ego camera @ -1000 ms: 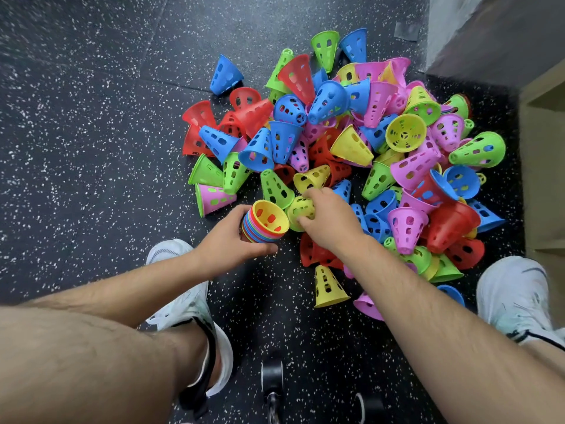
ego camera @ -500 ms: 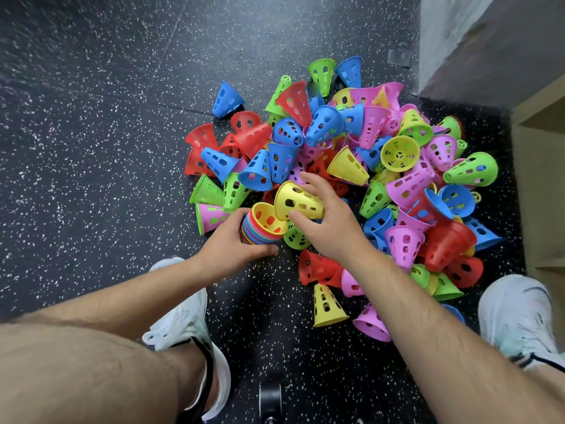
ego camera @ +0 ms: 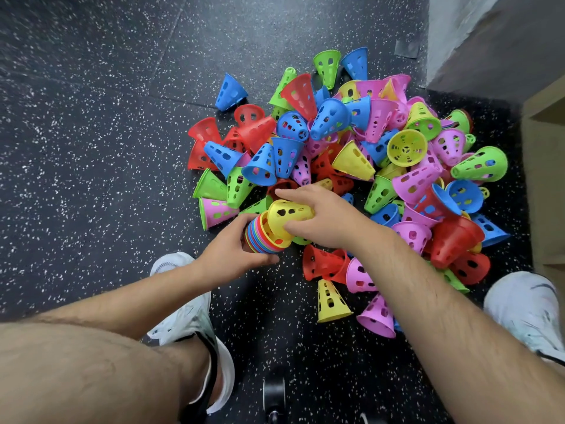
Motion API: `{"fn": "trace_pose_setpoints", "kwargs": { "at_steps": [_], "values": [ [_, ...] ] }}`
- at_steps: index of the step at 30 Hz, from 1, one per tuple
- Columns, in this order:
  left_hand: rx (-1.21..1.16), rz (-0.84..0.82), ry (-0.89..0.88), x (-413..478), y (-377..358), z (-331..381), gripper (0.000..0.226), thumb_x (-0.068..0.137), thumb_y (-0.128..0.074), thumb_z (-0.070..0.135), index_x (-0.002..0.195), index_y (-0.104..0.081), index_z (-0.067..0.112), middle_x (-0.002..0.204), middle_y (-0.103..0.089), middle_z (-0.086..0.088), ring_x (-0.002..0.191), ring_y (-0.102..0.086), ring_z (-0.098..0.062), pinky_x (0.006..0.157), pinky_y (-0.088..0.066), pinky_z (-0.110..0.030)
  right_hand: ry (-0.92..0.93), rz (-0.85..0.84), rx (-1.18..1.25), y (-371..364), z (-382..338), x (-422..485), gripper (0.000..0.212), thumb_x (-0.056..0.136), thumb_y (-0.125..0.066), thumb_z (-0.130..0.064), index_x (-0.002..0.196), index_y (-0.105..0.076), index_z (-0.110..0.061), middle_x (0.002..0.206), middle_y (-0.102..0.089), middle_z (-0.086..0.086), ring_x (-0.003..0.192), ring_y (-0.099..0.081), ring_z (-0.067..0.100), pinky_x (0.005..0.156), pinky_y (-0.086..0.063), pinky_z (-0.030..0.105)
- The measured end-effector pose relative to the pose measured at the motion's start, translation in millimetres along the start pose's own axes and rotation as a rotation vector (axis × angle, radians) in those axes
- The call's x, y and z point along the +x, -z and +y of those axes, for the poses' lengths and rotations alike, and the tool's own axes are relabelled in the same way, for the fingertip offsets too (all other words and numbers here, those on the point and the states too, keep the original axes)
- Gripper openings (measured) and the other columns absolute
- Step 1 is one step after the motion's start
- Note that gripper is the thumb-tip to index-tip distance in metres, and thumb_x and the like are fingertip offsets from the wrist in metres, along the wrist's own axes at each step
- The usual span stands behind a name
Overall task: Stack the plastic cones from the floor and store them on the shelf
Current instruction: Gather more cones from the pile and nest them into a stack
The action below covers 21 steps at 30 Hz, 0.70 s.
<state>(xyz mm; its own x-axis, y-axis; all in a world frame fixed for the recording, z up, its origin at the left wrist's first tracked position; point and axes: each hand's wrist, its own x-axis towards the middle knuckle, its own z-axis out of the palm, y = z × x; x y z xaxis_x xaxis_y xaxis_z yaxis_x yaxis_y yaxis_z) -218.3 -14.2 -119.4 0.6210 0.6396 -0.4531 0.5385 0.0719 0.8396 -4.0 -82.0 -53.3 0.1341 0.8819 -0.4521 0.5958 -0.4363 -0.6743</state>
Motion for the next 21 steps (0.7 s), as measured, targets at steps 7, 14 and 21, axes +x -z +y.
{"fn": "trace_pose_setpoints", "kwargs": {
  "at_steps": [7, 14, 21],
  "values": [
    [-0.03, 0.02, -0.002, -4.6, 0.3, -5.6, 0.074, 0.066, -0.098, 0.022, 0.126, -0.056, 0.028, 0.113, -0.072, 0.006, 0.099, -0.071, -0.005, 0.087, -0.056, -0.024, 0.029, -0.012, 0.009, -2.2, -2.4, 3.3, 0.059, 0.088, -0.064, -0.033, 0.141, -0.047, -0.053, 0.135, -0.049, -0.019, 0.122, -0.047, 0.001, 0.1, -0.04, 0.023],
    [-0.03, 0.094, 0.0, -0.4, 8.0, -2.3, 0.072, 0.066, -0.097, 0.033, 0.126, -0.057, 0.027, 0.115, -0.071, 0.007, 0.1, -0.07, -0.002, 0.089, -0.053, -0.022, 0.097, 0.066, 0.133, -6.1, -6.9, 6.4, 0.061, 0.09, -0.069, -0.035, 0.144, -0.045, -0.048, 0.129, -0.047, -0.018, 0.117, -0.046, -0.003, 0.09, -0.034, 0.012],
    [-0.059, 0.114, -0.006, -2.0, 12.7, 0.5, 0.065, 0.07, -0.094, 0.02, 0.122, -0.056, 0.023, 0.11, -0.07, 0.004, 0.09, -0.067, 0.006, 0.081, -0.05, -0.011, 0.111, 0.002, -0.048, -7.2, -16.2, 8.3, 0.067, 0.083, -0.072, -0.035, 0.139, -0.04, -0.052, 0.119, -0.041, -0.008, 0.102, -0.048, 0.009, 0.093, -0.044, 0.028]
  ]
}}
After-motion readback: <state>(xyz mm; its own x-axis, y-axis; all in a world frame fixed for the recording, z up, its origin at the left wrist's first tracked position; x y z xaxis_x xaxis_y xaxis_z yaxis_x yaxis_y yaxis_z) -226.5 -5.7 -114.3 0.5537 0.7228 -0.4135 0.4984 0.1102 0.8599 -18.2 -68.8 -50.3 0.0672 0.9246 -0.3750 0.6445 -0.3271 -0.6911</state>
